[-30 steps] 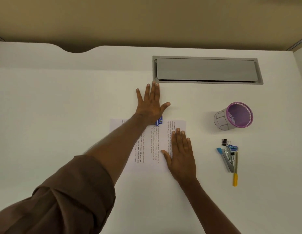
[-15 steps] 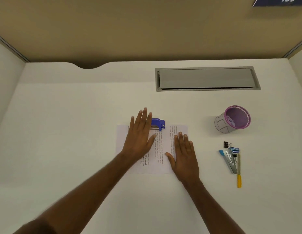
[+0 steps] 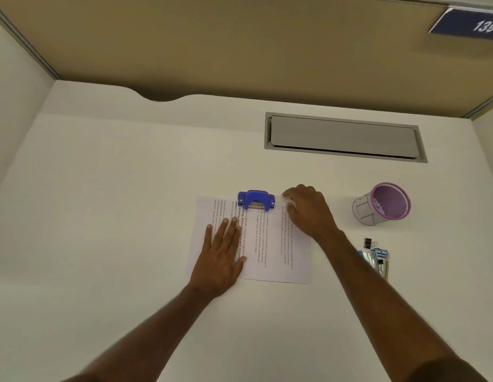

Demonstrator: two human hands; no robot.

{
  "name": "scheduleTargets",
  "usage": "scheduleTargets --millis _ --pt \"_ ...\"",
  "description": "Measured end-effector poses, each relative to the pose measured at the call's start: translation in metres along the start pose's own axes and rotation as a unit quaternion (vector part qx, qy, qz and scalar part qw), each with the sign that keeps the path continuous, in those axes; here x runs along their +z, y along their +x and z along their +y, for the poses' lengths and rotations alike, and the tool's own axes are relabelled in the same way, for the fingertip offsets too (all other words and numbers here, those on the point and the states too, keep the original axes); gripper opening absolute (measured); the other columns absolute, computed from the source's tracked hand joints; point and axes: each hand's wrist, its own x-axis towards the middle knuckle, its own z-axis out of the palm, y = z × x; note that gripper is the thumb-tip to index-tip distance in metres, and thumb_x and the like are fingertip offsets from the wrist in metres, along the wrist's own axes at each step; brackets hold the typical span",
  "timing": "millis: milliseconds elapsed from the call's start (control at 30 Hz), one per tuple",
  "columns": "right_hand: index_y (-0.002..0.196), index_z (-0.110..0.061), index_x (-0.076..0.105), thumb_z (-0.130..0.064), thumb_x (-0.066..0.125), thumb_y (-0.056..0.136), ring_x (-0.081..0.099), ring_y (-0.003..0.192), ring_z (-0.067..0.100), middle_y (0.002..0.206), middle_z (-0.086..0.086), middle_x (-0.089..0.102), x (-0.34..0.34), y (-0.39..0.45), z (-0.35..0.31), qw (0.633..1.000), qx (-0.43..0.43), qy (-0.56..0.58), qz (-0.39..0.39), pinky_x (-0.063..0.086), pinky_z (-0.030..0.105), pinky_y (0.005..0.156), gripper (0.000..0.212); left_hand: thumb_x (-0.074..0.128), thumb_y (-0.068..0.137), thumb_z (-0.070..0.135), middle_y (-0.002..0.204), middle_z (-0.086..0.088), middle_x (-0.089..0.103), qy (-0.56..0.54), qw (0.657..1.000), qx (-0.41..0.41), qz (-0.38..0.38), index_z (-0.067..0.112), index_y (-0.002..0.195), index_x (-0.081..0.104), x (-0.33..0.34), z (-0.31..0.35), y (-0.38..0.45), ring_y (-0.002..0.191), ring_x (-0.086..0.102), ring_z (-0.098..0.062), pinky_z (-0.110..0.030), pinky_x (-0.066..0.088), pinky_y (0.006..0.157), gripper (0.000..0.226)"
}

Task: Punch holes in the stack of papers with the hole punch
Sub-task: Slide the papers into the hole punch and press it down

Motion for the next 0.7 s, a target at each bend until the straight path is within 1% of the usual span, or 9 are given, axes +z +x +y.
scheduleTargets --millis 100,167,300,400,500,567,633,667,700 --pt "0.102 -0.016 0.064 -0.033 0.051 0.098 0.060 0.094 0.021 0.103 0.002 0.066 -0.009 0.024 -0.002 0.997 0.000 -0.022 -0.071 0.045 0.036 0.085 0.022 0.022 0.105 0.048 0.169 -0.011 0.008 0.002 1.000 -0.004 -0.002 0.006 0.159 0.013 0.001 0.000 0.001 0.157 0.005 -0.029 -0.060 0.017 0.123 0.069" --pt "0.090 -0.011 0.064 -0.035 0.046 0.100 0.063 0.083 0.022 0.091 0.005 0.068 -0.010 0.036 -0.003 0.993 0.007 -0.032 -0.117 0.045 0.036 0.077 0.031 0.023 0.105 0.048 0.169 -0.011 0.009 -0.001 1.000 -0.003 0.004 0.006 0.159 0.015 0.001 0.000 0.000 0.157 0.005 -0.028 -0.060 0.017 0.123 0.069" --pt "0.093 -0.009 0.065 -0.029 0.041 0.101 0.062 0.084 0.024 0.093 0.008 0.068 -0.005 0.045 0.003 0.986 0.014 -0.041 -0.160 0.038 0.033 0.076 0.032 0.024 0.104 0.047 0.170 -0.010 0.006 0.005 1.000 -0.007 0.001 0.006 0.159 0.014 0.003 0.000 0.000 0.157 0.003 -0.027 -0.059 0.016 0.123 0.069" --pt "0.093 -0.014 0.065 -0.034 0.051 0.098 0.062 0.087 0.022 0.094 0.003 0.068 -0.008 0.046 0.010 0.977 0.066 0.050 -0.195 0.044 0.032 0.074 0.025 0.026 0.104 0.047 0.170 -0.010 0.006 0.005 1.000 -0.008 -0.003 0.007 0.159 0.013 0.004 -0.001 0.001 0.157 0.002 -0.027 -0.060 0.016 0.123 0.069" --pt "0.096 -0.013 0.069 -0.039 0.065 0.092 0.065 0.090 0.021 0.096 0.000 0.068 -0.014 0.038 0.021 0.957 0.143 0.164 -0.190 0.053 0.036 0.080 0.027 0.026 0.104 0.047 0.170 -0.010 0.006 0.006 1.000 -0.007 -0.005 0.007 0.159 0.014 0.003 0.000 0.001 0.157 0.002 -0.027 -0.059 0.017 0.123 0.069" --pt "0.092 -0.008 0.068 -0.037 0.071 0.089 0.073 0.080 0.025 0.091 0.007 0.074 -0.019 0.020 0.028 0.915 0.219 0.289 -0.179 0.062 0.038 0.072 0.029 0.026 0.104 0.047 0.170 -0.010 0.007 0.006 1.000 -0.007 -0.005 0.007 0.159 0.014 0.002 0.000 0.001 0.157 0.003 -0.028 -0.060 0.017 0.123 0.069" --pt "0.085 -0.003 0.063 -0.028 0.075 0.086 0.076 0.072 0.025 0.091 0.016 0.077 -0.022 -0.007 0.031 0.840 0.295 0.429 -0.153 0.062 0.034 0.059 0.028 0.023 0.105 0.048 0.170 -0.009 0.006 0.003 1.000 -0.006 -0.006 0.007 0.159 0.012 0.002 0.000 0.001 0.157 0.003 -0.027 -0.059 0.017 0.123 0.069" --pt "0.084 -0.003 0.062 -0.024 0.077 0.085 0.076 0.070 0.026 0.092 0.019 0.077 -0.021 -0.023 0.030 0.801 0.326 0.485 -0.130 0.060 0.032 0.056 0.025 0.022 0.105 0.049 0.170 -0.009 0.006 0.002 1.000 -0.007 -0.006 0.008 0.159 0.011 0.002 0.000 0.001 0.157 0.002 -0.027 -0.059 0.017 0.123 0.069" --pt "0.085 -0.004 0.063 -0.020 0.078 0.083 0.076 0.070 0.026 0.092 0.020 0.076 -0.017 -0.038 0.028 0.772 0.353 0.519 -0.102 0.060 0.031 0.056 0.022 0.022 0.105 0.049 0.170 -0.009 0.006 0.001 1.000 -0.007 -0.006 0.008 0.160 0.011 0.002 0.000 0.001 0.157 0.002 -0.026 -0.059 0.017 0.123 0.069"
